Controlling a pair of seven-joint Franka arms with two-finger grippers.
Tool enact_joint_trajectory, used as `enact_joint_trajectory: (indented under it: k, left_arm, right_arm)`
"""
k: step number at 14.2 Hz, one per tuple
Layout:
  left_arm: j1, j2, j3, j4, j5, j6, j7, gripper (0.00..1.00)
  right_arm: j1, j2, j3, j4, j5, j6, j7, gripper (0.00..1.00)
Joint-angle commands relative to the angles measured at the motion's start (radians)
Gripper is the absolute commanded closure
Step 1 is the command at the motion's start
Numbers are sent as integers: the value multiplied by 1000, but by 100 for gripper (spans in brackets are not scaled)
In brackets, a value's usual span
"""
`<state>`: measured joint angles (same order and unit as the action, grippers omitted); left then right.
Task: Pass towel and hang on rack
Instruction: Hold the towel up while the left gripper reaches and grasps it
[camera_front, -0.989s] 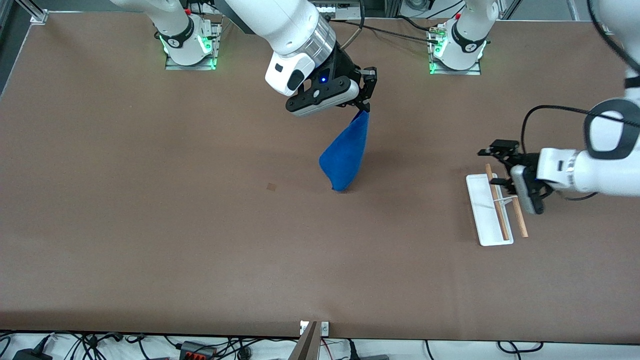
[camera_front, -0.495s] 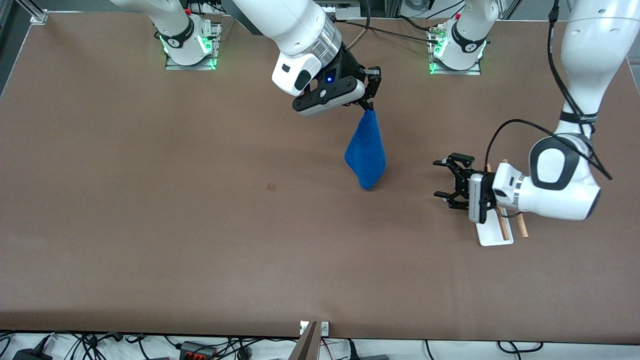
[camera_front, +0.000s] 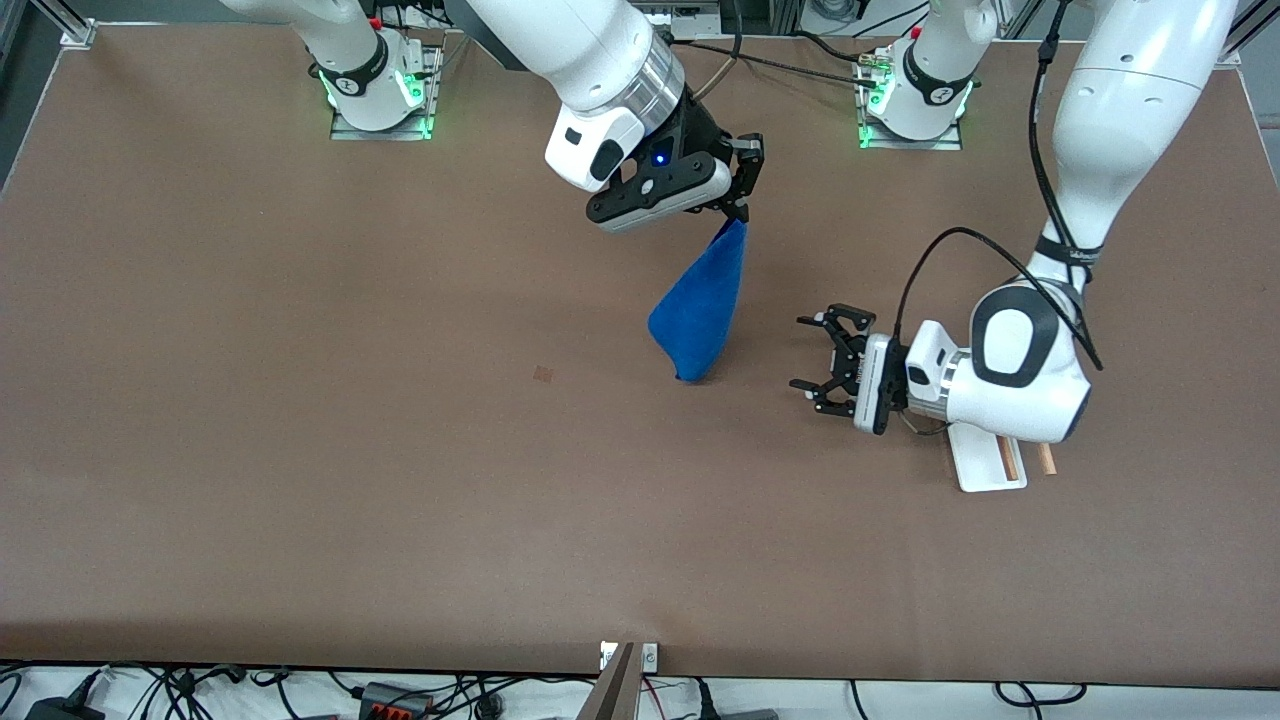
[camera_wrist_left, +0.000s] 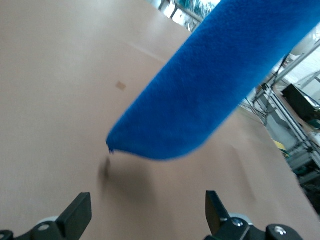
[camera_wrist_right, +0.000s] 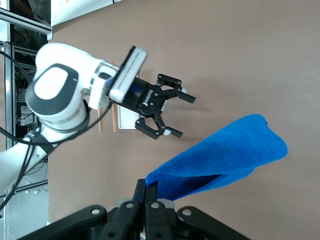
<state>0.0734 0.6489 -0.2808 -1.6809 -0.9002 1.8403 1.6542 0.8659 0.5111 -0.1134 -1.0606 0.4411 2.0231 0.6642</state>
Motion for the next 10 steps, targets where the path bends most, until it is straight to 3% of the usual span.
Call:
enact_joint_trajectory:
  k: [1, 6, 10]
  left_arm:
    - [8, -15, -20, -94, -81, 79, 142, 0]
    - [20, -49, -57, -226, -264, 103, 335, 0]
    - [8, -52, -57, -237, -298, 103, 372, 1]
  right_arm:
    - [8, 0, -6, 7, 5, 8, 14, 100]
    - [13, 0, -8, 7, 2, 6, 14, 100]
    - [13, 0, -8, 7, 1, 6, 12, 100]
